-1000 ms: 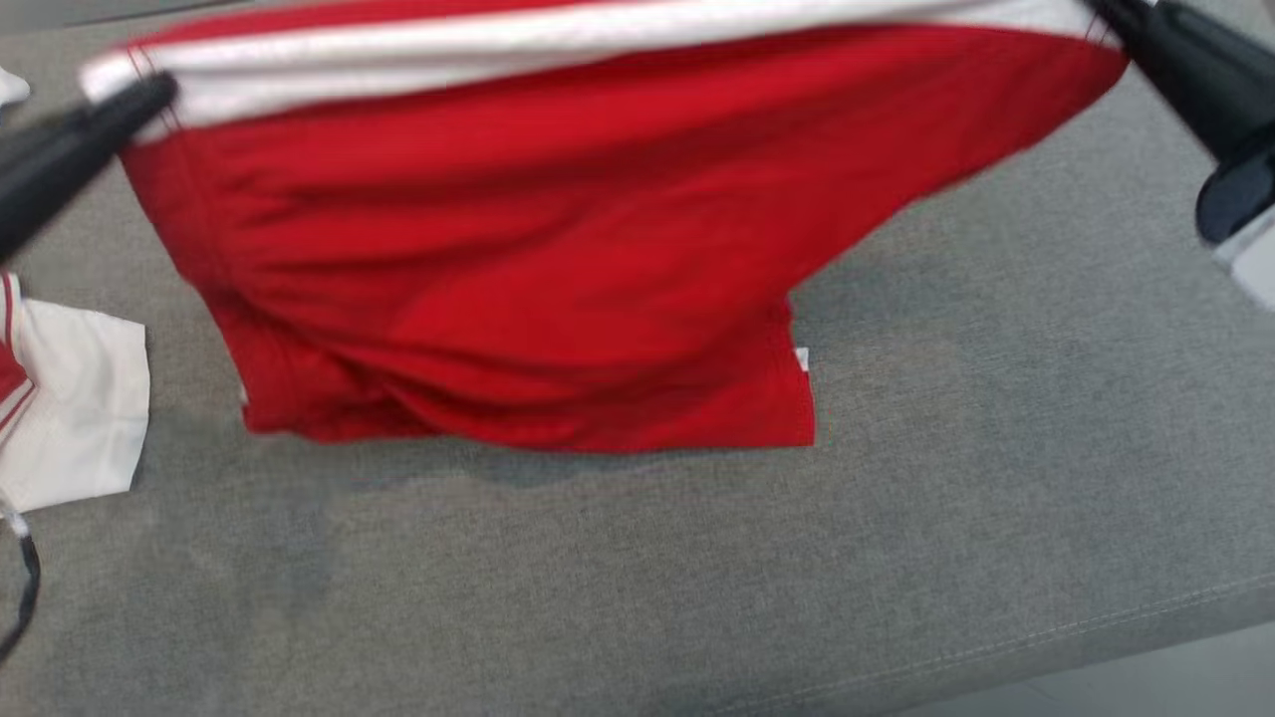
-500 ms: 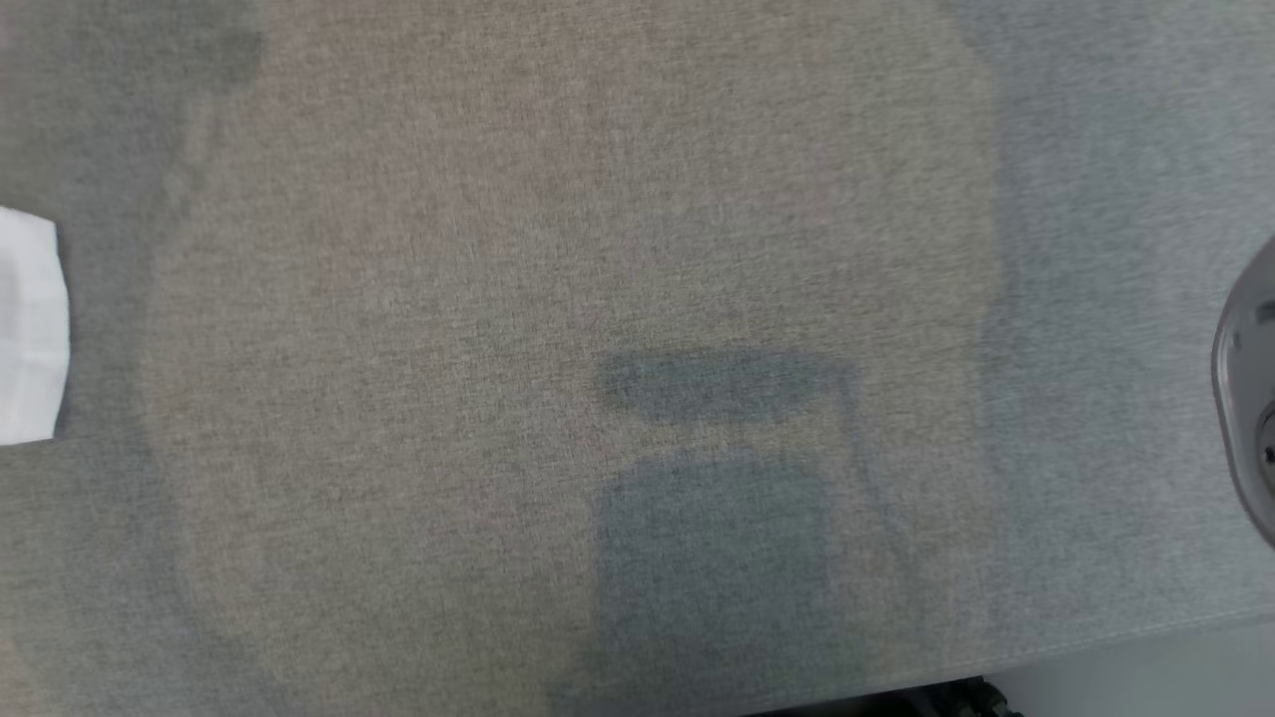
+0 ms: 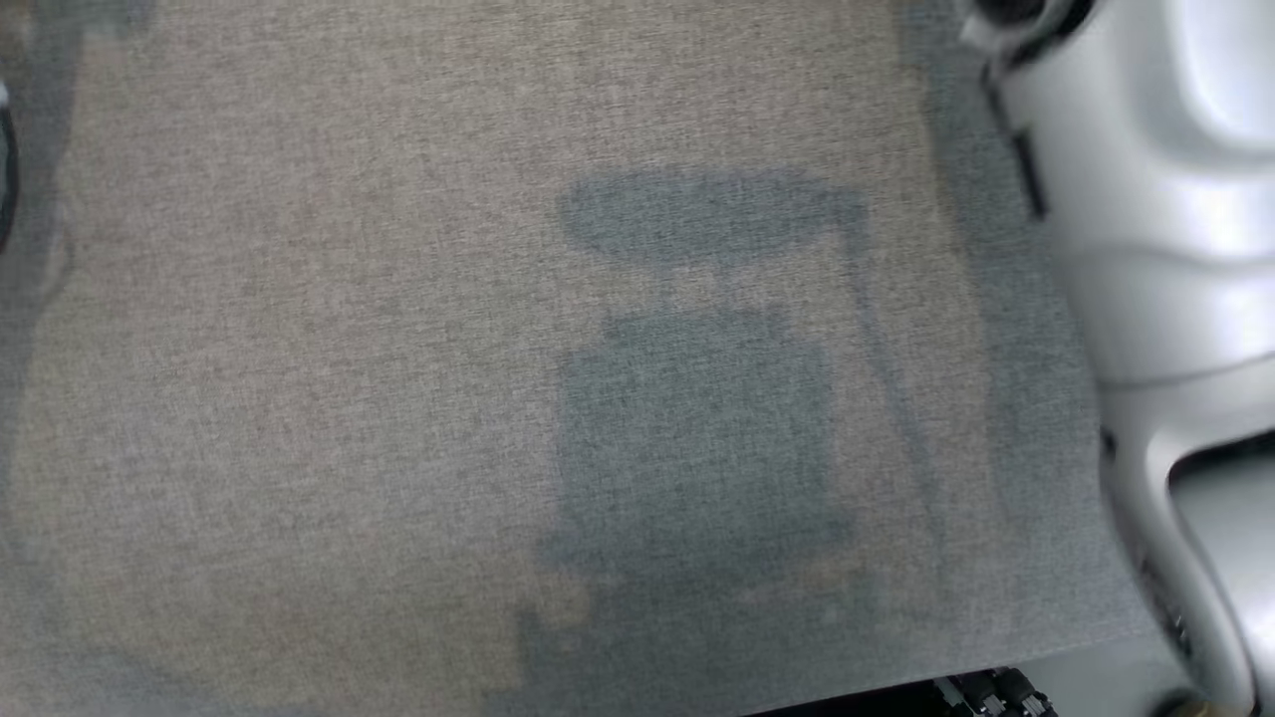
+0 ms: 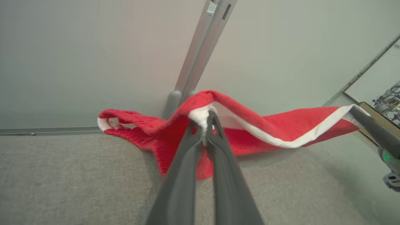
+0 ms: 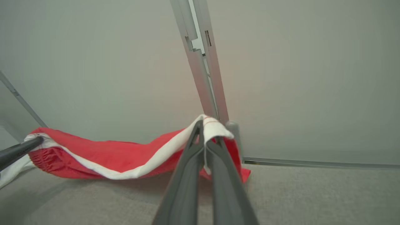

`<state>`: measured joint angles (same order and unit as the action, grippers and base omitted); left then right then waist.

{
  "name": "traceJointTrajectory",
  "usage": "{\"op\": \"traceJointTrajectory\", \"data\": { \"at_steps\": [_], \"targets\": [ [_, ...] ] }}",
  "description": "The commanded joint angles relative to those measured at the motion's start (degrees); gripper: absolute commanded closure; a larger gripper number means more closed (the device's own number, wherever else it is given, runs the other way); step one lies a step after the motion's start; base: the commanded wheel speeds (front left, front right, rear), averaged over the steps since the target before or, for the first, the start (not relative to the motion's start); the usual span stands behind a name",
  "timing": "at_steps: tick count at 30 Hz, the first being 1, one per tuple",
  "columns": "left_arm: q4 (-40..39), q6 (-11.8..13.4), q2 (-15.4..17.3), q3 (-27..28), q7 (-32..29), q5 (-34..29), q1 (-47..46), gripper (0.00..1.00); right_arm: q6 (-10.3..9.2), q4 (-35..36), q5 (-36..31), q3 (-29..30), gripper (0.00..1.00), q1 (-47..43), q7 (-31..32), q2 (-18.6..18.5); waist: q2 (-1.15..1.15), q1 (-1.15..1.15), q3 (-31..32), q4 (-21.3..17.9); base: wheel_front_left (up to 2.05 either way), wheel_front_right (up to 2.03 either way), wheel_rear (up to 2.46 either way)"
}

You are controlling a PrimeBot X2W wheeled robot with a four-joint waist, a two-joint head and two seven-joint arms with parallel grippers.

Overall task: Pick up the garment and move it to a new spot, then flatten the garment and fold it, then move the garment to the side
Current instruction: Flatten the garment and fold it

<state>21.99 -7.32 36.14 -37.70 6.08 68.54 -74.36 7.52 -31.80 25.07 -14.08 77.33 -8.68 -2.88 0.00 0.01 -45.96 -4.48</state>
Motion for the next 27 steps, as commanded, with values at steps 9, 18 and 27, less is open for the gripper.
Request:
{"op": "traceJointTrajectory", "data": {
  "at_steps": [9,18,27],
  "targets": [
    [-14.8,-0.2,14.3,-9.3,7.5,7.5,22.0,1.0,-0.05,13.8,8.7,-10.5,1.0,-26.5,0.8,-10.0,0.0,-0.01,8.2,-1.6,0.0,0.0,0.0],
    [-19.1,-0.2,14.1,-12.5,8.9,4.6,40.9,1.0,-0.06,25.2,13.4,-12.9,1.0,-49.9,5.6,-19.3,0.0,-0.01,20.4,-0.9,0.0,0.0,0.0],
    [-27.7,7.4,9.1,-13.3,9.0,-1.2,68.2,1.0,-0.04,40.0,15.3,-8.7,1.0,-78.8,11.4,-24.9,0.0,-0.01,31.0,-0.7,0.0,0.0,0.0]
  ]
}}
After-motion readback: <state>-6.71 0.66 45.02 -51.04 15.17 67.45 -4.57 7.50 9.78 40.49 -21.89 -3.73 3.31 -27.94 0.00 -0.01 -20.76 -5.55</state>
